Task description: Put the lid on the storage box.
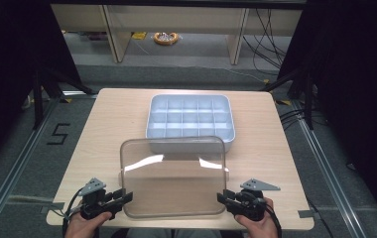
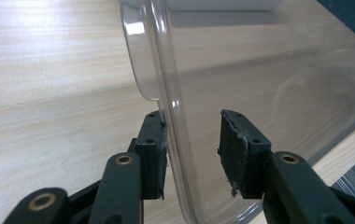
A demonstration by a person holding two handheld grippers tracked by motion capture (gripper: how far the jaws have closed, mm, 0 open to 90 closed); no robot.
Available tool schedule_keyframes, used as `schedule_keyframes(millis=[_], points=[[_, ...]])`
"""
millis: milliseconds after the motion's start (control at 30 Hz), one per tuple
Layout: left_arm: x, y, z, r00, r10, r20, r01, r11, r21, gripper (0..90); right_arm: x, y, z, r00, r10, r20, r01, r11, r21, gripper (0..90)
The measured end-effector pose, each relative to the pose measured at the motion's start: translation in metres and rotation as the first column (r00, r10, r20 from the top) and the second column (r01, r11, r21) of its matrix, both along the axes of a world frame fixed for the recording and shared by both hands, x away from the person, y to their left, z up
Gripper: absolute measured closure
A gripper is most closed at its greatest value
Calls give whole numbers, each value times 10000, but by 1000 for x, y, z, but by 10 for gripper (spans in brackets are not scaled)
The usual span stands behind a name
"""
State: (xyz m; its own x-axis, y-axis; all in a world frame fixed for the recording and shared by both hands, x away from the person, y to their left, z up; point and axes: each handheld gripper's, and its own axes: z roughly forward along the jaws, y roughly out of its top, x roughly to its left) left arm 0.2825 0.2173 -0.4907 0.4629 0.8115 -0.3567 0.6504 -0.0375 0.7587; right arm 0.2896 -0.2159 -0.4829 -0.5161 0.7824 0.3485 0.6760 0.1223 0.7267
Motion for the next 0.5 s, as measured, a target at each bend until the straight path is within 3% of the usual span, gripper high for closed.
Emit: schedule_keyframes(millis=[33,67,100,167,200,233,267,300,333,433,467,500], points=[[1,-1,1,10000,14,6,-14,10000,-8,614,-1,0,3,9990,-378,-244,383,9991,176,658],[3,0,2,9999,-67,75,67,10000,49,614,-1,0,3,9990,-378,-244,383,9991,176,658],[4,-1,4,10000,4,38,-4,10000,6,614,1,-2,4,9996,-251,98,252,9996,-83,658],[8,-2,7,9999,58,152,-58,10000,-7,614,1,-1,8,9995,-325,-14,325,9994,130,659],[10,-3,8,9997,76,245,-76,10000,19,612,5,-2,11,9982,-474,379,472,9989,49,658],[13,-6,11,9996,32,294,-37,9998,173,609,7,-3,13,9985,-355,426,348,9992,176,658],[13,-6,11,9996,32,294,-37,9998,173,607,7,-2,15,9982,-587,135,581,9975,392,658],[15,-8,12,9994,15,339,-21,9999,171,607,7,-2,15,9982,-587,135,581,9975,392,658],[18,-9,13,9993,24,386,-32,9998,205,609,14,-7,15,9972,-519,543,517,9986,63,659],[25,-12,16,9992,17,405,-26,9997,223,603,18,-10,16,9974,-519,500,507,9984,250,658],[27,-13,17,9992,-30,394,21,9997,235,601,17,-8,18,9966,-812,111,807,9958,438,657],[30,-14,17,9993,-18,381,9,9997,229,600,22,-12,17,9964,-670,529,659,9976,230,658]])
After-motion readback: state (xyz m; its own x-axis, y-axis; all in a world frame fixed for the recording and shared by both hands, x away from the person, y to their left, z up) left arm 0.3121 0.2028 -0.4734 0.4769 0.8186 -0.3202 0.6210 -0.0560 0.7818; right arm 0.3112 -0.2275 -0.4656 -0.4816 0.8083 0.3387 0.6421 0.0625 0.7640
